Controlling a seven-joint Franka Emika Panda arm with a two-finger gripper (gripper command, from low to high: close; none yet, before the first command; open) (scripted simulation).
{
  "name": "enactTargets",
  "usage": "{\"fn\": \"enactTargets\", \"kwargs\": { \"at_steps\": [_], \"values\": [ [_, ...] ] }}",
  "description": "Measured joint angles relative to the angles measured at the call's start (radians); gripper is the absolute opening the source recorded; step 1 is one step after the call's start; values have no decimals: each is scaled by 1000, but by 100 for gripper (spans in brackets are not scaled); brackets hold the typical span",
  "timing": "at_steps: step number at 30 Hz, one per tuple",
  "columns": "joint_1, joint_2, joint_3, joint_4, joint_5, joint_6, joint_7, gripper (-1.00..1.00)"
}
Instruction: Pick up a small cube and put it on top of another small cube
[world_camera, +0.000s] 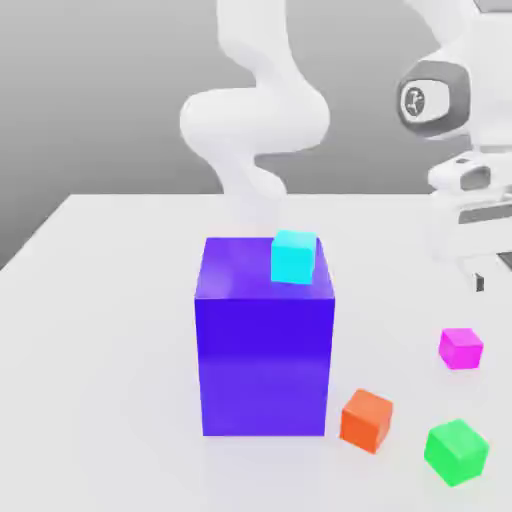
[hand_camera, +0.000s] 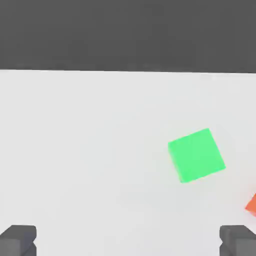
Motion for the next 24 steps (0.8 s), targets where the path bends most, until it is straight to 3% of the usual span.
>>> {"fn": "enactTargets", "kwargs": {
  "at_steps": [4,10,11,18,24],
  "values": [
    [132,164,-15,-62,-210,83,282,0],
    [355,385,-289,-23,-502,232,527,0],
    [386,411,-325,-16,-527,253,548,-100],
    [391,413,-330,-16,-530,256,550,-100],
    [265,217,-144,-69,-256,120,343,-100]
  ]
}}
